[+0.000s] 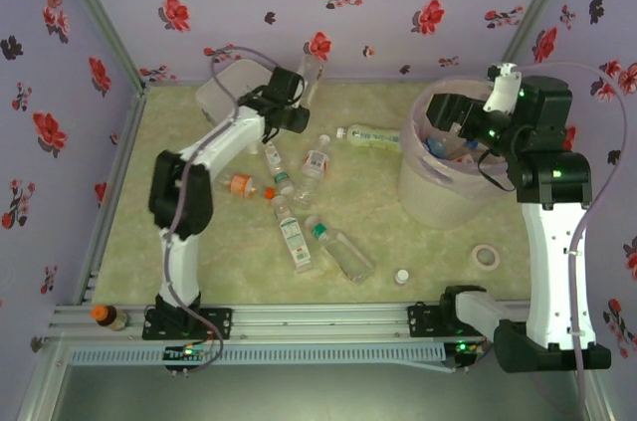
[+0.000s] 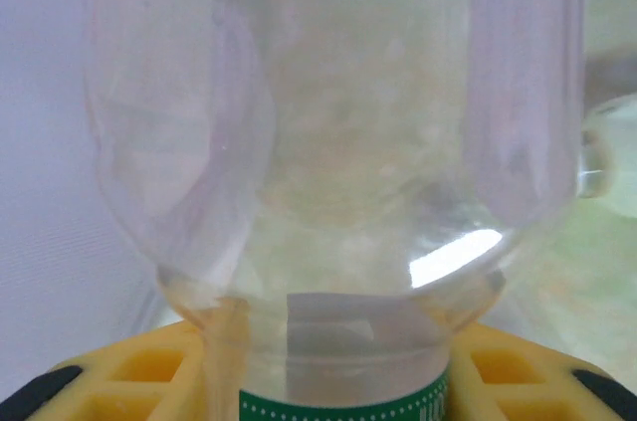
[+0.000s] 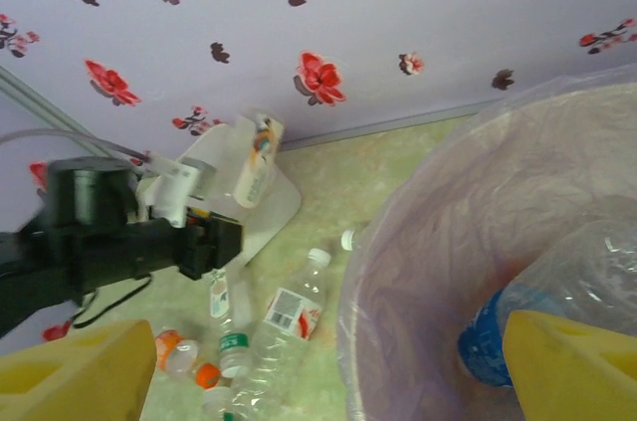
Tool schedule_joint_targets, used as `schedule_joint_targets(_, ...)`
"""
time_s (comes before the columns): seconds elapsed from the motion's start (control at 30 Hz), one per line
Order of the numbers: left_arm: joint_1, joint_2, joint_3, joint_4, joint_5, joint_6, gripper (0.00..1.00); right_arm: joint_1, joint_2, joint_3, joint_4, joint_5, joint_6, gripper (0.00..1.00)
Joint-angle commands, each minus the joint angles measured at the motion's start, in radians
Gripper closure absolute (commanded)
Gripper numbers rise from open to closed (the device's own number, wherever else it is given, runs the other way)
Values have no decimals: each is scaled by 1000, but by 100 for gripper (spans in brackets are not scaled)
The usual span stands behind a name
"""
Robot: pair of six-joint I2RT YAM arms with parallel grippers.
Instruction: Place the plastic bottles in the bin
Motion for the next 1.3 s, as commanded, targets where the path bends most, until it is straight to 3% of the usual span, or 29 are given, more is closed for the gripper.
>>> schedule_joint_targets(0.0, -35, -190, -131, 103, 75, 34, 93, 16, 13, 32, 43, -38, 48, 9)
schedule_joint_targets(0.07, -60, -297, -244, 164, 150, 27, 100, 37, 43, 48, 45, -70, 63, 9)
schedule_joint_targets(0.13, -87, -392, -352, 230, 202, 18, 100, 91, 77, 72, 41, -75, 67, 9)
schedule_joint_targets(0.27, -153, -550, -523, 368, 287, 66, 100, 246, 168, 128, 23, 62, 23, 6)
schedule_joint_targets(0.37, -200, -617, -588, 411, 309, 101, 100, 304, 220, 115, 104, 37, 60, 1)
schedule_joint_targets(0.63, -246, -664, -655, 472, 335, 112, 100, 377, 342, 95, 211, -17, 119, 1)
schedule_joint_targets(0.77, -249, -671, -667, 489, 337, 114, 100, 377, 364, 70, 255, -69, 164, 12)
schedule_joint_targets(1.0, -249, -660, -664, 492, 319, 107, 100, 379, 323, 47, 286, -47, 189, 45)
schedule_joint_targets(1.07, -249, -662, -660, 488, 315, 96, 75, 379, 310, 64, 276, -32, 178, 50)
schedule_joint_targets(1.13, -249, -671, -659, 480, 315, 86, 39, 379, 294, 103, 248, 1, 145, 55)
schedule_joint_targets(1.2, -249, -689, -666, 473, 310, 86, 17, 377, 276, 149, 210, 45, 103, 58)
schedule_joint_targets(1.27, -250, -710, -676, 452, 280, 86, 2, 375, 254, 209, 158, 110, 46, 59)
